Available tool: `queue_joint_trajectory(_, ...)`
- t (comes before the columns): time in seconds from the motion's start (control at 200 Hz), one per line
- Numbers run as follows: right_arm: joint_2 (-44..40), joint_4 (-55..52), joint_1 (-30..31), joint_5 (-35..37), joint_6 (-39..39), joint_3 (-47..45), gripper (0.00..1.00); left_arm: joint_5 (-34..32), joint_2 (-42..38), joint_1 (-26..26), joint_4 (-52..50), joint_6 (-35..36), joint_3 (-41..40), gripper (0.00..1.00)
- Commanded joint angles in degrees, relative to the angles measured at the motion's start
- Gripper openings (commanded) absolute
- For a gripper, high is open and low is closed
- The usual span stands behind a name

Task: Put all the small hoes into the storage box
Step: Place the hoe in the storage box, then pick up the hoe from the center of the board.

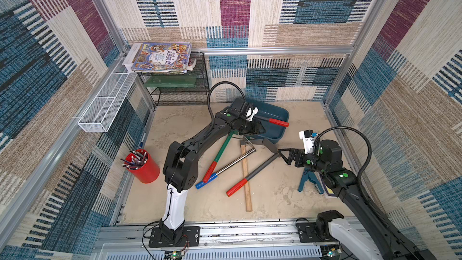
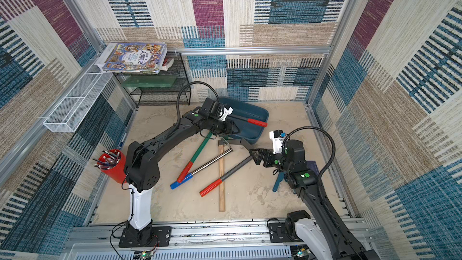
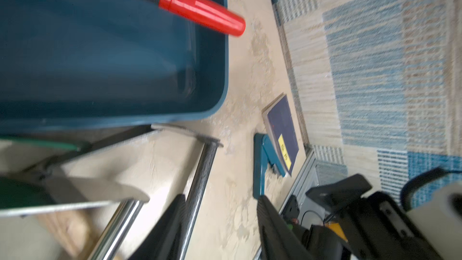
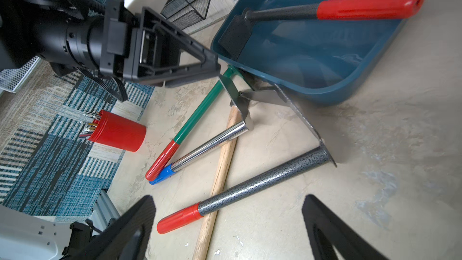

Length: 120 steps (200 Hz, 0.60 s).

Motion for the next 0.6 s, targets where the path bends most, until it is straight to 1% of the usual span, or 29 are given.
queue_joint_trajectory(0.0, -0.3, 1.7, 0.5, -1.5, -0.2, 0.4, 0.96, -2.3, -3.8, 0.0, -1.2, 7.3, -3.9, 0.53)
queue_joint_trajectory(0.125, -0.8, 2.5, 1.4, -1.6, 0.3, -0.3, 0.96, -3.5, -7.5, -0.6, -3.0, 10.8, -7.6, 0.54)
queue_joint_trajectory(0.33, 0.3, 2.6, 3.7, -2.4, 0.7, -0.3, 0.96, -4.4, -12.8, -1.7, -4.4, 14.6, -13.8, 0.54)
queue_joint_trajectory(0.451, 0.7, 2.8, 5.2, -3.1, 0.7, -0.3, 0.96, -4.5, -14.4, -2.4, -5.8, 15.9, -16.0, 0.54)
queue_joint_trajectory(0.596, 0.9, 2.4, 6.2, -3.6, 0.7, -0.2, 0.95, -7.4, -16.7, -3.9, -6.8, 18.6, -18.7, 0.53)
